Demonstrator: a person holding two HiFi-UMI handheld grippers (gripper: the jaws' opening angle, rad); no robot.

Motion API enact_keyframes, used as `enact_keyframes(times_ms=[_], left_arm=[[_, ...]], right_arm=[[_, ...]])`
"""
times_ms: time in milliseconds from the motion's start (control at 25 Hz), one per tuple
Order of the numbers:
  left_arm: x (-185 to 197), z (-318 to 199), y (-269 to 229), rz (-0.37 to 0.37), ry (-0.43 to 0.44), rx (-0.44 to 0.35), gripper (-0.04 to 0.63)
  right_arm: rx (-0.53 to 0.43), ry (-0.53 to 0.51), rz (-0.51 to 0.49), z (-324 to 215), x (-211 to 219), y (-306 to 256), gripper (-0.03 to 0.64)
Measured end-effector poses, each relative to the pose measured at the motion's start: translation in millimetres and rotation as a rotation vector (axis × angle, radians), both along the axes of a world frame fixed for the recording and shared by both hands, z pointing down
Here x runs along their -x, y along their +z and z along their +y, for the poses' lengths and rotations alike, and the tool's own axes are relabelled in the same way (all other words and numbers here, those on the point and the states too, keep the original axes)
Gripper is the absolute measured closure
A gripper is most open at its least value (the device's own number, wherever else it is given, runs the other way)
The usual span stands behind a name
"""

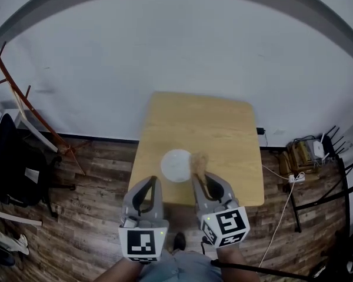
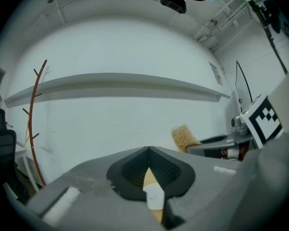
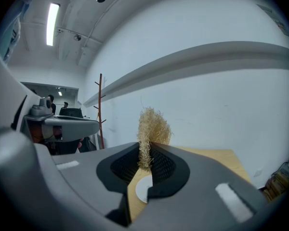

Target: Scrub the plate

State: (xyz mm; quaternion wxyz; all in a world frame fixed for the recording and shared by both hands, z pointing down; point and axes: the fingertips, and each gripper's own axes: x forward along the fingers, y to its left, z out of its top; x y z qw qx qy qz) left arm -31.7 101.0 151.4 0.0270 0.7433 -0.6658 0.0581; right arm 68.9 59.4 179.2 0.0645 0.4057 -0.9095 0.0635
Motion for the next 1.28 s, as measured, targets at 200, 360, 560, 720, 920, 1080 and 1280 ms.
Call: enact_keyframes(times_ms=[200, 360, 560, 720, 920, 1080, 1280], left_arm=[[13, -34, 16, 0.024, 0.032, 0.044, 0.574], [25, -65, 41, 0.041, 0.054, 0.111, 0.574], [32, -91, 81, 0.069, 0.081, 0.210, 0.574], [33, -107, 113, 0.087, 0.107, 0.295, 0.574], [33, -118, 163, 0.124, 0.154, 0.436, 0.574], [40, -122, 201, 0.128, 0.192, 0.526, 0.574], [41, -122, 231, 0.237, 0.173, 0.650, 0.574]], right_arm=[[0.027, 0.047, 0.027, -34, 5, 10, 0.575], [0.079, 0.068, 0.049, -60, 14, 31, 0.574], [0.170, 0.081, 0.080, -79, 24, 72, 0.574], [0.262, 0.076, 0.099, -86, 32, 107, 0.574], [0.374, 0.072, 0.120, -91, 40, 153, 0.574], [0.449, 0.079, 0.134, -93, 47, 186, 0.574], [0.516, 0.081, 0.154, -93, 50, 212, 0.574]])
